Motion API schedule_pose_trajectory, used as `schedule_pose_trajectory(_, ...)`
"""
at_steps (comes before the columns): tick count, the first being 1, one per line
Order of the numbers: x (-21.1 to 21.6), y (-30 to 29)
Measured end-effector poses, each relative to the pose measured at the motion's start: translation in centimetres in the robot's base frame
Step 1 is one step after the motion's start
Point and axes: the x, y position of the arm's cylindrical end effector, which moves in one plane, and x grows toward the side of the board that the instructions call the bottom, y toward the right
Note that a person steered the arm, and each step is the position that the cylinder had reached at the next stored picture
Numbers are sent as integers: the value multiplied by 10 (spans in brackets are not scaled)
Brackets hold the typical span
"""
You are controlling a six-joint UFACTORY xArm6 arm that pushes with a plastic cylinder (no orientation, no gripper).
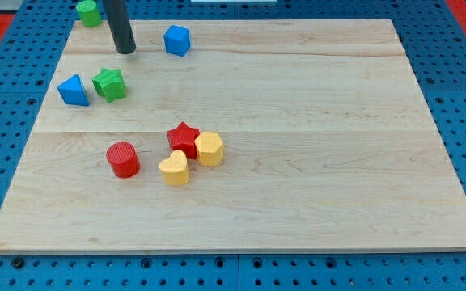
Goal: Move the green star closer to the blue cube
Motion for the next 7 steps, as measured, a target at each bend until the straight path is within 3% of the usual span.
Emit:
schedule_pose_trajectory(4,0,9)
schedule_pose_trajectory(7,24,-44)
